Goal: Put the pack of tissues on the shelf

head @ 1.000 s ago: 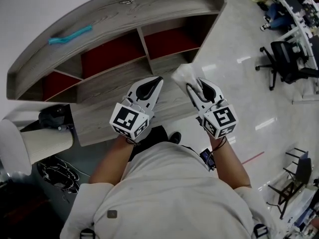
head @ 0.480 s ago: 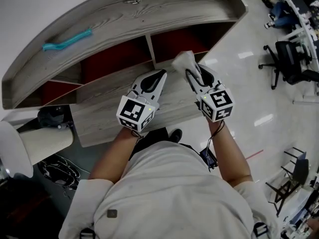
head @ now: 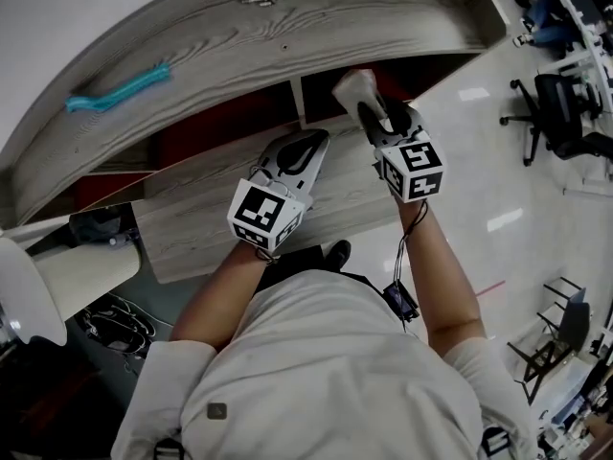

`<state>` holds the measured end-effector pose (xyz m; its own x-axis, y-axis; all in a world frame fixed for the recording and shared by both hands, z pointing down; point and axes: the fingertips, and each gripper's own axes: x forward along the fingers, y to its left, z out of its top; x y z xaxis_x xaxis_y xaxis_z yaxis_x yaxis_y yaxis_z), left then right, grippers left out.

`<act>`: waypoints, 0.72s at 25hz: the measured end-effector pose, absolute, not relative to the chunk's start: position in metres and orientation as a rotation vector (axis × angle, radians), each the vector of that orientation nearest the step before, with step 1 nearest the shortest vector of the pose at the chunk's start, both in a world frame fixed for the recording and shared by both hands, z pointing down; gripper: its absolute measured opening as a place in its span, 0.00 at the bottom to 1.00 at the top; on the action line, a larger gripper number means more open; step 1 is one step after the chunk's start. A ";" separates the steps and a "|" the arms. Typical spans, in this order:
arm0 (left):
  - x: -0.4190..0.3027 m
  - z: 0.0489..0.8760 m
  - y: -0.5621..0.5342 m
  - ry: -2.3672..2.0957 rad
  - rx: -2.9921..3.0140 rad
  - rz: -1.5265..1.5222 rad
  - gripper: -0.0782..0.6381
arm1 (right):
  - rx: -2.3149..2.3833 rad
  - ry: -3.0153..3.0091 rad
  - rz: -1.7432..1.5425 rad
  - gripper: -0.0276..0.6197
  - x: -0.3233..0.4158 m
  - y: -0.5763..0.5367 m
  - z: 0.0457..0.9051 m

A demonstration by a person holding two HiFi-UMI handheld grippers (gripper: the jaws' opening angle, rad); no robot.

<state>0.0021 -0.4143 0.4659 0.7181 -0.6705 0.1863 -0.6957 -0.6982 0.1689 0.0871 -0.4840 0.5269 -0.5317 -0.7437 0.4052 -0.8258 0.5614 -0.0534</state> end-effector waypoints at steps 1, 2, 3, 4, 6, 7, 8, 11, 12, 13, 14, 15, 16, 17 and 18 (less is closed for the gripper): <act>0.002 0.467 -0.415 -1.083 2.697 0.164 0.13 | 1.286 -2.454 0.338 0.28 0.086 -0.489 0.530; 0.002 0.468 -0.416 -1.080 2.697 0.167 0.13 | 1.286 -2.447 0.339 0.28 0.085 -0.493 0.532; 0.002 0.469 -0.417 -1.079 2.697 0.170 0.13 | 1.287 -2.441 0.342 0.28 0.084 -0.497 0.535; 0.002 0.470 -0.418 -1.079 2.697 0.173 0.13 | 1.289 -2.437 0.346 0.28 0.083 -0.501 0.537; 0.001 0.470 -0.421 -1.078 2.697 0.174 0.13 | 1.293 -2.433 0.348 0.28 0.081 -0.508 0.540; 0.000 0.471 -0.422 -1.076 2.696 0.174 0.13 | 1.296 -2.432 0.345 0.28 0.081 -0.511 0.541; 0.000 0.471 -0.423 -1.073 2.695 0.174 0.13 | 1.298 -2.428 0.342 0.28 0.080 -0.514 0.541; 0.000 0.474 -0.424 -1.063 2.693 0.180 0.13 | 1.301 -2.413 0.318 0.29 0.076 -0.523 0.545; 0.000 0.475 -0.424 -1.061 2.693 0.181 0.13 | 1.301 -2.408 0.304 0.29 0.075 -0.526 0.546; 0.000 0.476 -0.424 -1.059 2.693 0.183 0.13 | 1.304 -2.404 0.294 0.29 0.074 -0.528 0.546; 0.001 0.476 -0.423 -1.057 2.693 0.186 0.13 | 1.308 -2.403 0.288 0.29 0.073 -0.531 0.546; 0.000 0.477 -0.423 -1.055 2.691 0.188 0.13 | 1.313 -2.401 0.285 0.29 0.073 -0.532 0.546; 0.000 0.478 -0.422 -1.054 2.689 0.190 0.13 | 1.319 -2.398 0.282 0.30 0.072 -0.533 0.546; 0.000 0.479 -0.422 -1.054 2.687 0.191 0.13 | 1.323 -2.396 0.275 0.30 0.071 -0.534 0.546; -0.001 0.479 -0.421 -1.055 2.684 0.192 0.13 | 1.327 -2.395 0.265 0.31 0.071 -0.534 0.546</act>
